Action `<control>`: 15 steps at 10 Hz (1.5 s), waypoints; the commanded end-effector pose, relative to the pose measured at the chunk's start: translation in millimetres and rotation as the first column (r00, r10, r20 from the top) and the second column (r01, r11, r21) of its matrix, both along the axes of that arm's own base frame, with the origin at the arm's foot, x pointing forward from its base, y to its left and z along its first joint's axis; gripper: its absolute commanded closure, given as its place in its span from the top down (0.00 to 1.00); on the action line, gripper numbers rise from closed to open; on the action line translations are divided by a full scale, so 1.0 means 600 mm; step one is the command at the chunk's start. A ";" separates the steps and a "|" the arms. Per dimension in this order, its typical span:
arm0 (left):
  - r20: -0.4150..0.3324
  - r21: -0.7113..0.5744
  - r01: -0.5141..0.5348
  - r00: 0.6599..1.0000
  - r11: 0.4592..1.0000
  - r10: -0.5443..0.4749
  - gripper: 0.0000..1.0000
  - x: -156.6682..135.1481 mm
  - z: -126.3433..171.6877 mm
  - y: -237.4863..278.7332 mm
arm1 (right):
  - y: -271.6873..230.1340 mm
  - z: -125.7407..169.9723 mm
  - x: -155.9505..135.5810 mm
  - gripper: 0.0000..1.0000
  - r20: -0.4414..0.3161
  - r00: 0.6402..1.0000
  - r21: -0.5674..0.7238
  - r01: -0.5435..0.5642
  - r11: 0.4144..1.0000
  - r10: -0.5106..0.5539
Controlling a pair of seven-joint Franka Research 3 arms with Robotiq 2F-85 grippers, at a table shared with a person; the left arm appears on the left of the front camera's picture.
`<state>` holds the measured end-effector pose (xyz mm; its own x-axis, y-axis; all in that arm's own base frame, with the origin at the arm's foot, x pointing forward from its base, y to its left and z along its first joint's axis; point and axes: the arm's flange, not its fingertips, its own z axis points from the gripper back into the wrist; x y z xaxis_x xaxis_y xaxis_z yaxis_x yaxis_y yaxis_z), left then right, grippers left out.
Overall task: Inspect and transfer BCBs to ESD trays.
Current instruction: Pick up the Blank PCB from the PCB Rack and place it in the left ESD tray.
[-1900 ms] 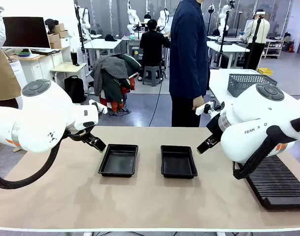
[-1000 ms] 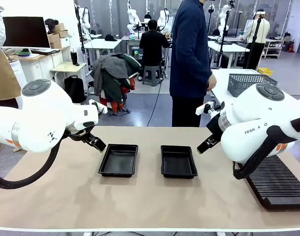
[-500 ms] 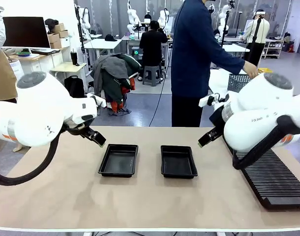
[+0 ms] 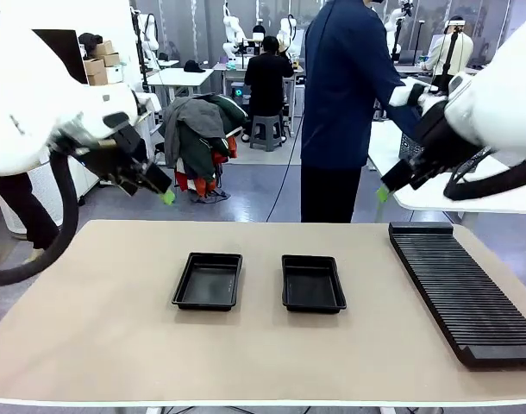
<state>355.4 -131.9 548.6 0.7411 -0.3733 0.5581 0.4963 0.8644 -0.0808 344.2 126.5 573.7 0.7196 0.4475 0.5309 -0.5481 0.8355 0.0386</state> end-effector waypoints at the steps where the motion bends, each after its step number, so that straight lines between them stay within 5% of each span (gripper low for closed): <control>1: -0.090 -0.038 -0.069 0.994 0.997 0.066 1.00 0.004 0.040 0.028 | -0.034 0.045 0.005 1.00 -0.066 0.997 0.064 0.034 0.997 -0.030; 6: -0.269 -0.192 -0.119 0.961 0.974 0.064 1.00 -0.028 0.157 0.097 | -0.156 0.149 -0.020 1.00 -0.273 0.957 0.240 0.164 0.957 -0.095; 10: -0.264 -0.290 -0.195 0.957 0.937 0.118 1.00 -0.057 0.195 0.132 | -0.258 0.168 -0.016 1.00 -0.431 0.893 0.301 0.279 0.912 -0.130; 15: -0.256 -0.346 -0.224 0.957 0.911 0.137 1.00 -0.065 0.211 0.137 | -0.354 0.159 -0.005 1.00 -0.526 0.830 0.326 0.398 0.857 -0.185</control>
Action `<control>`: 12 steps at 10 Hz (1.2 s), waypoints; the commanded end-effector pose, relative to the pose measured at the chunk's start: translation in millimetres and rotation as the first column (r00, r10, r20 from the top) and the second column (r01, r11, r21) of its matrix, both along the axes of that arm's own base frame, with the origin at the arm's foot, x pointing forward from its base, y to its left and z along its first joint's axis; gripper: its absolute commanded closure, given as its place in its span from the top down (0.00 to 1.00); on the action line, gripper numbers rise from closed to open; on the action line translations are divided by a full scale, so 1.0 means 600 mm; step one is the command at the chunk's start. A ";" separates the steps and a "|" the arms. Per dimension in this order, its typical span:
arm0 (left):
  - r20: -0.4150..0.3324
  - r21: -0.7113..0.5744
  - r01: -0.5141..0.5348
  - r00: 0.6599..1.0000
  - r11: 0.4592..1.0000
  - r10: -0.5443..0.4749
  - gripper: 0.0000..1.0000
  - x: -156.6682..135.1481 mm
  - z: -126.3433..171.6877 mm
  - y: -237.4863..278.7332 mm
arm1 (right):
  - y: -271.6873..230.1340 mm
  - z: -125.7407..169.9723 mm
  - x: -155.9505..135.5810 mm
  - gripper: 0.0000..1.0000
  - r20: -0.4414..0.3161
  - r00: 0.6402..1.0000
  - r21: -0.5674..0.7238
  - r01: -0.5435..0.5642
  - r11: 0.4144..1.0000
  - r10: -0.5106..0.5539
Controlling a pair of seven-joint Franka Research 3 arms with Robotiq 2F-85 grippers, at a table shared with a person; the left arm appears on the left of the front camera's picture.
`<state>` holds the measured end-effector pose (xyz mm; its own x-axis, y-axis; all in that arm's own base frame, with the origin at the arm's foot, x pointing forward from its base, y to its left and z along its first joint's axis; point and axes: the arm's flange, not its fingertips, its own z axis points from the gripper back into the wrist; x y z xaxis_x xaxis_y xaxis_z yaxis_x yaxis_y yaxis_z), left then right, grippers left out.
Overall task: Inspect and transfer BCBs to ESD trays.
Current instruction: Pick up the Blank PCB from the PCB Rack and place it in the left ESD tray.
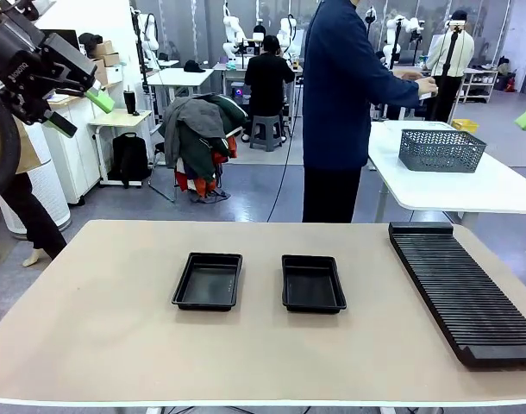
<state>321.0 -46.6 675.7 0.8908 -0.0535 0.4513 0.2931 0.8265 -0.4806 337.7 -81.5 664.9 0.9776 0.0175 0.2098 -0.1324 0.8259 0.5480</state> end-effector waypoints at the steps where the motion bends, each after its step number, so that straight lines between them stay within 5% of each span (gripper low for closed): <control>1: -0.013 -0.022 -0.037 0.999 0.999 0.036 1.00 -0.012 0.004 -0.007 | -0.018 0.006 0.008 1.00 -0.032 0.999 0.060 0.019 0.998 -0.017; 12: -0.067 0.006 -0.103 0.992 0.995 0.103 1.00 -0.045 0.057 0.020 | -0.079 0.046 0.006 1.00 0.062 0.995 0.047 0.077 0.996 -0.080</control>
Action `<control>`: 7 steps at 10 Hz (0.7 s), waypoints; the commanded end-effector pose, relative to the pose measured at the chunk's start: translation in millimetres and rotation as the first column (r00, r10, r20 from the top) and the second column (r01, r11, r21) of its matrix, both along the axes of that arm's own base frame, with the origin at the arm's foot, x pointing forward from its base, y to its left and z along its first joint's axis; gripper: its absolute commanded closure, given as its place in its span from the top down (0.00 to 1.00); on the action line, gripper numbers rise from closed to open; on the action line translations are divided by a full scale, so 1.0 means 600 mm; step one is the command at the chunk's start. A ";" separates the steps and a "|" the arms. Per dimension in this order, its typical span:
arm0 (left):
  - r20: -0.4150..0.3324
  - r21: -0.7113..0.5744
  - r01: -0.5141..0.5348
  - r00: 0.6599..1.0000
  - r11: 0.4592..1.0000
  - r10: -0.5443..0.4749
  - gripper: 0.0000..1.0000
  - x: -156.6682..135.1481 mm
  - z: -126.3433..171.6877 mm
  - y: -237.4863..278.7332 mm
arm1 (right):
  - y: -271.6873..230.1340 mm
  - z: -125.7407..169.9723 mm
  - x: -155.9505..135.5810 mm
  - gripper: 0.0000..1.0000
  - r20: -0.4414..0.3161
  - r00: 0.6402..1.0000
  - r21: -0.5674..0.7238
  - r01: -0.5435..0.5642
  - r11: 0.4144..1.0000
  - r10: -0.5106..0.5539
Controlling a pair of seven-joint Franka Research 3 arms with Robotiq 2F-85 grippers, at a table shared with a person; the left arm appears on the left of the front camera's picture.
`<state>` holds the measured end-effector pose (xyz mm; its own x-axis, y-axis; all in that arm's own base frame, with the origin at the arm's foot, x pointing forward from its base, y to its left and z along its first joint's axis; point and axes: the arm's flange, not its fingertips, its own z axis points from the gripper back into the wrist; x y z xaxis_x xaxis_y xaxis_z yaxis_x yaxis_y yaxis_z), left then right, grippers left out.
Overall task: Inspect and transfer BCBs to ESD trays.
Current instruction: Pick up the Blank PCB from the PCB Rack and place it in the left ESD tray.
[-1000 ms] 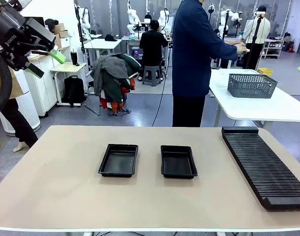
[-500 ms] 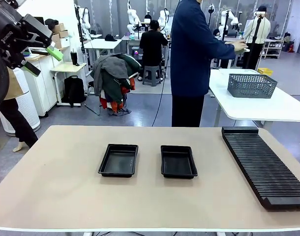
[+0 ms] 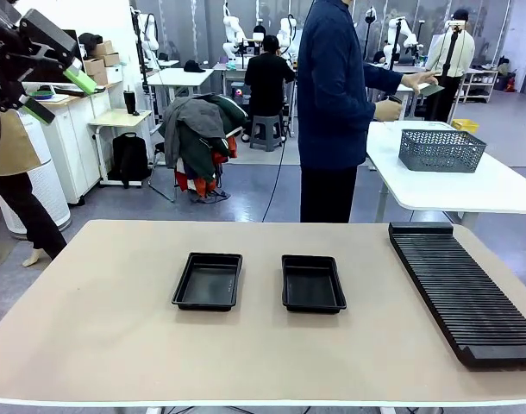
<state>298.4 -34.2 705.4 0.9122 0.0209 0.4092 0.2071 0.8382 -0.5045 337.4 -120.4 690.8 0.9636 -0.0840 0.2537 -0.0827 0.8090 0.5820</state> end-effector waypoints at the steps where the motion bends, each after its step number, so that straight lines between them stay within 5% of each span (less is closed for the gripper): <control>1: -0.018 0.018 -0.031 0.999 0.999 0.031 1.00 -0.011 0.014 0.002 | -0.016 0.007 0.008 1.00 0.021 1.000 -0.005 -0.015 1.000 0.015; 7: -0.042 0.102 -0.079 0.996 0.992 0.084 1.00 -0.006 0.057 -0.006 | -0.022 0.019 0.036 1.00 0.025 1.000 -0.025 -0.011 1.000 0.012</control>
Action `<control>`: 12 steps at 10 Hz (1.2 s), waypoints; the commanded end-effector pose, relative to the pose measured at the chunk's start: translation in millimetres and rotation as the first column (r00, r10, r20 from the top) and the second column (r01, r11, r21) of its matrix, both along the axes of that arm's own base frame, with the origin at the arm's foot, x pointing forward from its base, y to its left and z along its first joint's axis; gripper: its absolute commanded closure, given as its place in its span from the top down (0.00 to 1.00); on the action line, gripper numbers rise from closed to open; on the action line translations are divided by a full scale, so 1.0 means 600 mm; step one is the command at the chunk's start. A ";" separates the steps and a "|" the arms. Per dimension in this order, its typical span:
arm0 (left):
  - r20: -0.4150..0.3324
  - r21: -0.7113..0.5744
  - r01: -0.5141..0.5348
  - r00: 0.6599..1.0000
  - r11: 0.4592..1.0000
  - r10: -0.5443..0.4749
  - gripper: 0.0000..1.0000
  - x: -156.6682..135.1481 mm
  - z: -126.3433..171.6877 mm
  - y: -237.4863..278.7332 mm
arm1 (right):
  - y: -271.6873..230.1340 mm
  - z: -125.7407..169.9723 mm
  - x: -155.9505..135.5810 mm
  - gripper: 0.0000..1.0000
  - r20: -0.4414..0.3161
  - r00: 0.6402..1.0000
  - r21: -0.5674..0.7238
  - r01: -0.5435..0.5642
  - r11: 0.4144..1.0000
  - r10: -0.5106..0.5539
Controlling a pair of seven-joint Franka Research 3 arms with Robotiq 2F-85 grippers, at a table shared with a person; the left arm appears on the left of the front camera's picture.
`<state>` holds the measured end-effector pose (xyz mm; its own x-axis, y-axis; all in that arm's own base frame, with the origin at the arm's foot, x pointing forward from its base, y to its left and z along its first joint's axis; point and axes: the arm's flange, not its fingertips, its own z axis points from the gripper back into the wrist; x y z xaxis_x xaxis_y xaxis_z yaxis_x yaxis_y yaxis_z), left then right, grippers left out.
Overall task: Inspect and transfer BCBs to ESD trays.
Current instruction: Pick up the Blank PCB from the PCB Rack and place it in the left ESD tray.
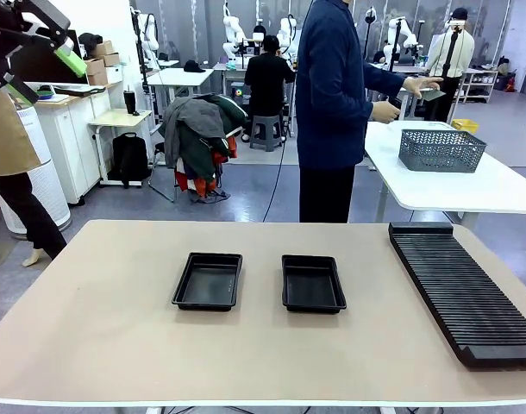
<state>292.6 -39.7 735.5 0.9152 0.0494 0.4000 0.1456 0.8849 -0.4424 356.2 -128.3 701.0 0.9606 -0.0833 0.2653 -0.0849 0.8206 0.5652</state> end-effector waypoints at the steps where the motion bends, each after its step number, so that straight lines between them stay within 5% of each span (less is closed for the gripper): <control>1: -0.038 0.030 -0.026 0.999 0.999 0.028 1.00 0.007 0.009 0.006 | -0.011 0.005 0.006 1.00 0.014 1.000 -0.007 -0.013 1.000 0.013; 12: -0.046 0.038 0.001 0.999 0.999 0.001 1.00 0.019 0.010 0.003 | -0.010 0.009 0.011 1.00 0.004 1.000 -0.006 0.010 1.000 -0.010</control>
<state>303.7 -37.2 742.6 0.9333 0.0320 0.3577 0.1260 0.9035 -0.4097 362.7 -134.2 706.4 0.9586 -0.0913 0.2698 -0.0790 0.8250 0.5597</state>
